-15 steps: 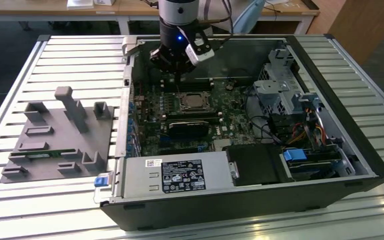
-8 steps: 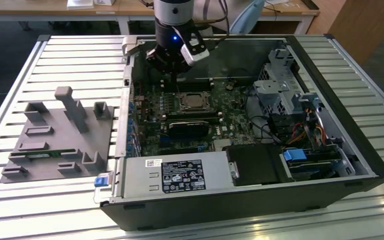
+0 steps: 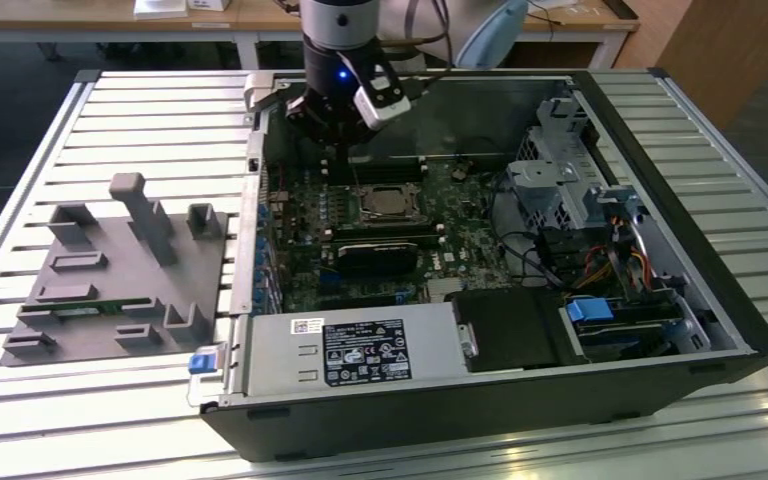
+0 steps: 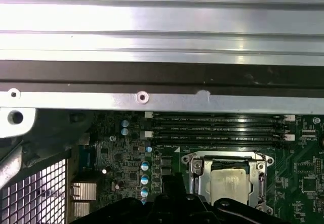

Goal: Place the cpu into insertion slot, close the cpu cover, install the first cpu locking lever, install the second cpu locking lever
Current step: 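Install the first cpu locking lever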

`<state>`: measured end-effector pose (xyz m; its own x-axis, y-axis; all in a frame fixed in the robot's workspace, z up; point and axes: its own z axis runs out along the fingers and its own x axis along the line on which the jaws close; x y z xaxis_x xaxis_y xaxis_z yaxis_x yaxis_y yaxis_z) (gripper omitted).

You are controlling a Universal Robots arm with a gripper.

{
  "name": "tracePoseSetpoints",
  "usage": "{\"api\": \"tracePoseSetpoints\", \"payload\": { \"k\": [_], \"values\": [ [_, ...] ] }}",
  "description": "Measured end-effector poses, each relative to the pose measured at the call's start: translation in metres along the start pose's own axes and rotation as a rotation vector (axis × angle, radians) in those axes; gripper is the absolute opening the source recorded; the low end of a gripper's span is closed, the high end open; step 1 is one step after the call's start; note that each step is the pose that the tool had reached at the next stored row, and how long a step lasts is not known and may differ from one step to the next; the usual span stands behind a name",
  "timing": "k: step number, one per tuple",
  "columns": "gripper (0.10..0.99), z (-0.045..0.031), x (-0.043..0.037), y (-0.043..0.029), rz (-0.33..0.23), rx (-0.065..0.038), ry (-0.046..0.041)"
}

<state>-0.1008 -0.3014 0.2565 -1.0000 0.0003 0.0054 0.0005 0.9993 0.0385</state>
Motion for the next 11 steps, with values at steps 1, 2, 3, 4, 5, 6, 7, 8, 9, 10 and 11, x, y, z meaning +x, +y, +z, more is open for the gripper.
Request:
{"api": "tracePoseSetpoints", "payload": {
  "k": [1, 2, 3, 4, 5, 6, 7, 8, 9, 10, 11],
  "values": [
    [0.106, 0.0003, 0.0002, 0.0011, 0.0, 0.0, -0.0001],
    [0.106, 0.0006, 0.0003, 0.0025, 0.0, 0.0, -0.0001],
    [0.106, 0.0009, 0.0003, 0.0037, 0.0, 0.0, -0.0001],
    [0.106, 0.0013, 0.0003, 0.005, 0.0, 0.0, -0.0001],
    [0.106, 0.0016, 0.0003, 0.0064, 0.0, 0.0, -0.0002],
    [0.106, 0.0018, 0.0003, 0.008, 0.0, 0.0, -0.0001],
    [0.106, 0.002, 0.0003, 0.0095, 0.0, 0.0, -0.0001],
    [0.106, 0.0022, 0.0003, 0.0108, 0.0, 0.0, -0.0001],
    [0.106, 0.0023, -0.0001, 0.0116, 0.0, 0.0, -0.0001],
    [0.106, 0.0024, -0.0008, 0.012, 0.0, 0.0, -0.0001],
    [0.106, 0.0024, -0.0016, 0.0122, 0.0, 0.0, 0.0]
  ]
}}
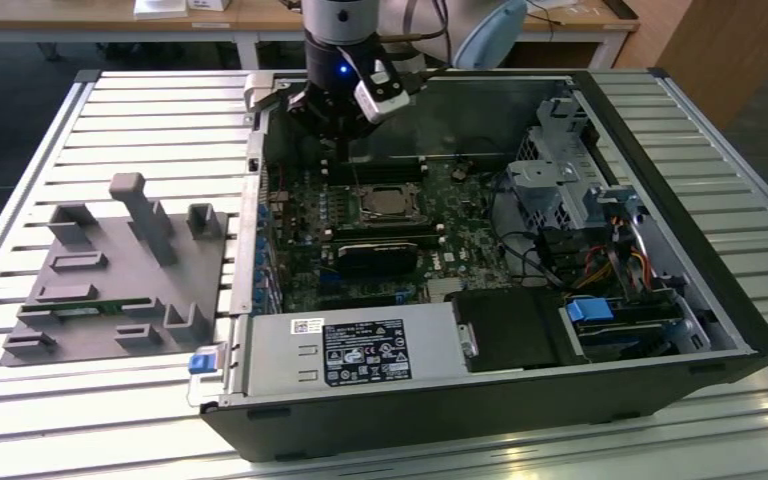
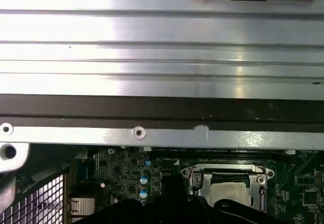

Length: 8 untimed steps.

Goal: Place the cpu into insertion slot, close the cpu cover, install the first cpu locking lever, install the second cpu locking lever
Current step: 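Install the first cpu locking lever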

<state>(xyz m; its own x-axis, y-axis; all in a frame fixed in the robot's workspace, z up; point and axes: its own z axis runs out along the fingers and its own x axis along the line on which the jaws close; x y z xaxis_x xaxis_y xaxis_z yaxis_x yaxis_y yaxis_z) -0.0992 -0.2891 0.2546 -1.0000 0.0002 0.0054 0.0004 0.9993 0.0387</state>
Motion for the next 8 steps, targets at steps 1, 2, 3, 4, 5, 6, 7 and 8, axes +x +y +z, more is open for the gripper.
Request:
{"api": "tracePoseSetpoints", "payload": {
  "k": [1, 2, 3, 4, 5, 6, 7, 8],
  "values": [
    [0.106, 0.0001, -0.001, 0.0001, 0.0, 0.0, 0.0],
    [0.106, 0.0001, -0.0023, 0.0002, 0.0, 0.0, 0.0],
    [0.106, 0.0002, -0.0037, 0.0002, 0.0, 0.0, -0.0001],
    [0.106, 0.0002, -0.0053, 0.0002, 0.0, 0.0, -0.0001],
    [0.106, 0.0004, -0.0065, 0.0003, 0.0, 0.0, 0.0],
    [0.106, 0.0005, -0.0071, 0.0002, 0.0, 0.0, -0.0001],
    [0.106, 0.0006, -0.0072, 0.0002, 0.0, 0.0, -0.0001],
    [0.106, 0.0006, -0.0073, 0.0002, 0.0, 0.0, 0.0]
  ]
}}
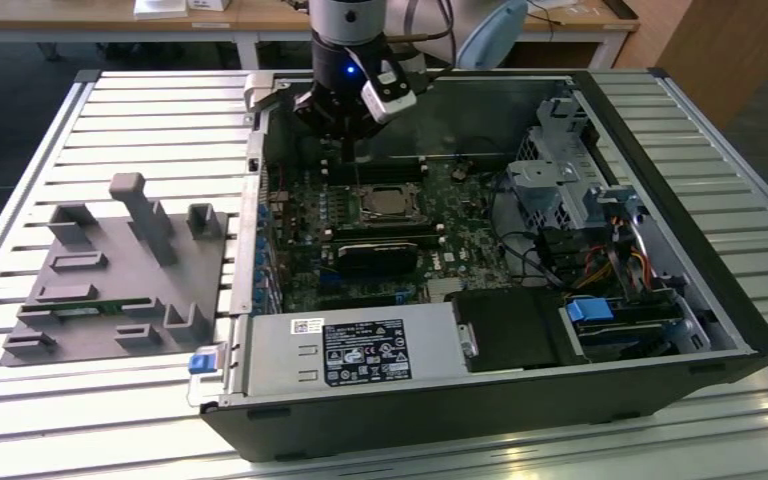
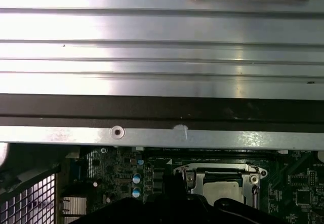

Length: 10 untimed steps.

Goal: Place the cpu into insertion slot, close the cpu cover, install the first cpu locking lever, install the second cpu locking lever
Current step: 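Install the first cpu locking lever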

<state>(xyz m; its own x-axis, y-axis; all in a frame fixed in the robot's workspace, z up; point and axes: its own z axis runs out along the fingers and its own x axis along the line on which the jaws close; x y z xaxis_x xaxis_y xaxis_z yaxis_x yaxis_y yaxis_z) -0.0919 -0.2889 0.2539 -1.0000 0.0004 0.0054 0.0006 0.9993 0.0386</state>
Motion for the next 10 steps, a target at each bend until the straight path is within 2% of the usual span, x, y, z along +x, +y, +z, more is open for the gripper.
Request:
{"api": "tracePoseSetpoints", "payload": {
  "k": [10],
  "values": [
    [0.106, 0.0004, -0.0024, 0.0, 0.0, 0.0, 0.0]
  ]
}}
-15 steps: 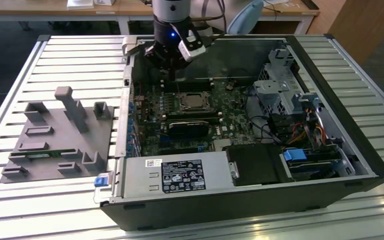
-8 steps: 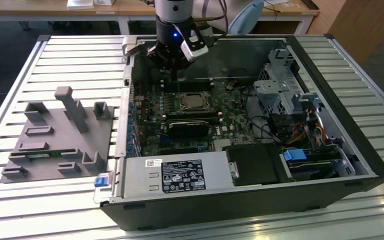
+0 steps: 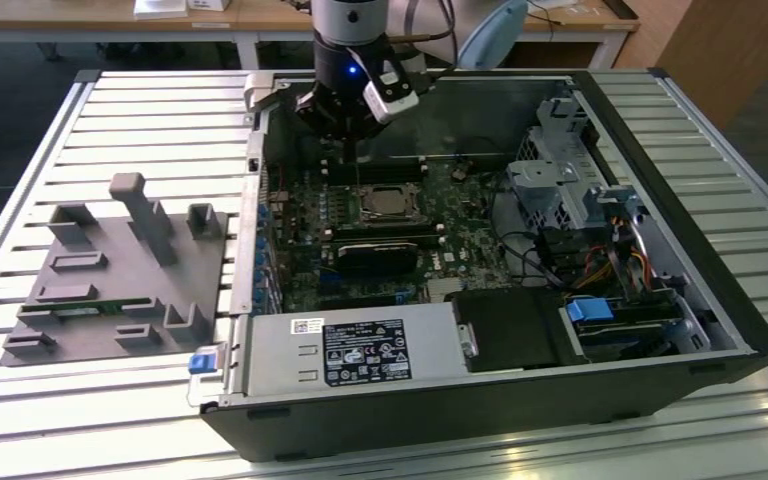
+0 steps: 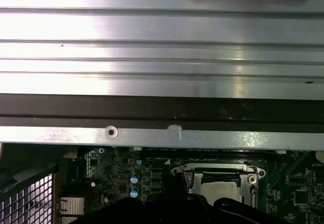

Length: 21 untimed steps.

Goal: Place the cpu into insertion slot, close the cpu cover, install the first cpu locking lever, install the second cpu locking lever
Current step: 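Install the first cpu locking lever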

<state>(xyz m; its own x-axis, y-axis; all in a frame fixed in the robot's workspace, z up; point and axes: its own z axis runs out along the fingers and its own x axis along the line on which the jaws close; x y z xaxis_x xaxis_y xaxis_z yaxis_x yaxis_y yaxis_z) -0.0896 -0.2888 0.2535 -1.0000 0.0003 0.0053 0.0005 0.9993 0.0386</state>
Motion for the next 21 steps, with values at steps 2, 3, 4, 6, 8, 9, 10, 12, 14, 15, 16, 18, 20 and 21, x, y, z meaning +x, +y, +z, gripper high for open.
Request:
{"api": "tracePoseSetpoints", "payload": {
  "k": [2, 3, 4, 6, 8, 9, 10, 12, 14, 15, 16, 18, 20, 21],
  "values": [
    [0.106, 0.0, -0.0011, 0.0, 0.0, 0.0, 0.0001],
    [0.106, 0.0, -0.0014, 0.0, 0.0, 0.0, 0.0],
    [0.106, 0.0, -0.0014, 0.0, 0.0, 0.0, 0.0],
    [0.106, 0.0, -0.0022, 0.0, 0.0, 0.0, 0.0001],
    [0.106, 0.0, -0.0033, 0.0, 0.0, 0.0, 0.0],
    [0.106, 0.0, -0.0039, 0.0, 0.0, 0.0, 0.0],
    [0.106, 0.0, -0.0045, 0.0, 0.0, 0.0, 0.0001],
    [0.106, 0.0, -0.0062, 0.0, 0.0, 0.0, 0.0],
    [0.106, 0.0001, -0.0083, 0.0, 0.0, 0.0, 0.0],
    [0.106, 0.0001, -0.0095, 0.0, 0.0, 0.0, 0.0],
    [0.106, 0.0002, -0.0109, 0.0, 0.0, 0.0, 0.0],
    [0.106, 0.0004, -0.0144, 0.0, 0.0, 0.0, 0.0],
    [0.106, 0.0007, -0.0188, 0.0, 0.0, 0.0, 0.0001],
    [0.106, 0.0008, -0.0216, 0.0, 0.0, 0.0, 0.0003]
  ]
}}
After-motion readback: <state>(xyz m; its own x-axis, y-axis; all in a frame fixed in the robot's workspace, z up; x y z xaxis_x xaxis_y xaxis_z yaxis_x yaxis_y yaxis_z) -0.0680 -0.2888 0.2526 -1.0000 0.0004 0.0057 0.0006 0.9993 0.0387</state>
